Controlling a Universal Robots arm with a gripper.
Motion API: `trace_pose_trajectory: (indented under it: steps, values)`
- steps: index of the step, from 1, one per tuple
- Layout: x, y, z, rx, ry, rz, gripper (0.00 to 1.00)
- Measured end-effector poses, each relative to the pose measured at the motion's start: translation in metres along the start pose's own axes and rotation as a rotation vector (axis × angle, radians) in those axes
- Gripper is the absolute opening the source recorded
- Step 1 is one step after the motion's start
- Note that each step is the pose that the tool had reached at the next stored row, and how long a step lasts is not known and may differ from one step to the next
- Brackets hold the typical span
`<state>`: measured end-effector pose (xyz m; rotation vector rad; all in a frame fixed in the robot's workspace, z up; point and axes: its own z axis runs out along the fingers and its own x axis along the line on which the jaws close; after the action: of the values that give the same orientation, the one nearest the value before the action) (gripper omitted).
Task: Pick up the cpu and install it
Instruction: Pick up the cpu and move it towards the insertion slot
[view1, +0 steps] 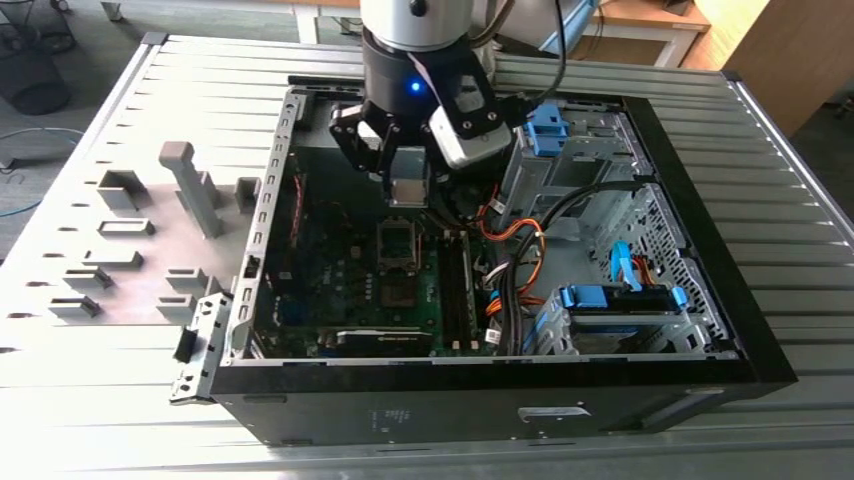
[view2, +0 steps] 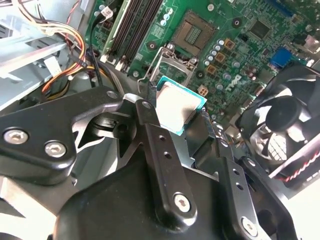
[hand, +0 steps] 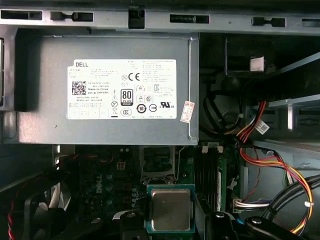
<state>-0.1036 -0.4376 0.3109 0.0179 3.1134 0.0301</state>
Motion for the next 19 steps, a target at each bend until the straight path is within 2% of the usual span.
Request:
trace_pose_trajectory:
  steps: [19]
  values:
    - [0.0031, -0.0211, 0.0231, -0.0002, -0.0001, 0.0, 0.47]
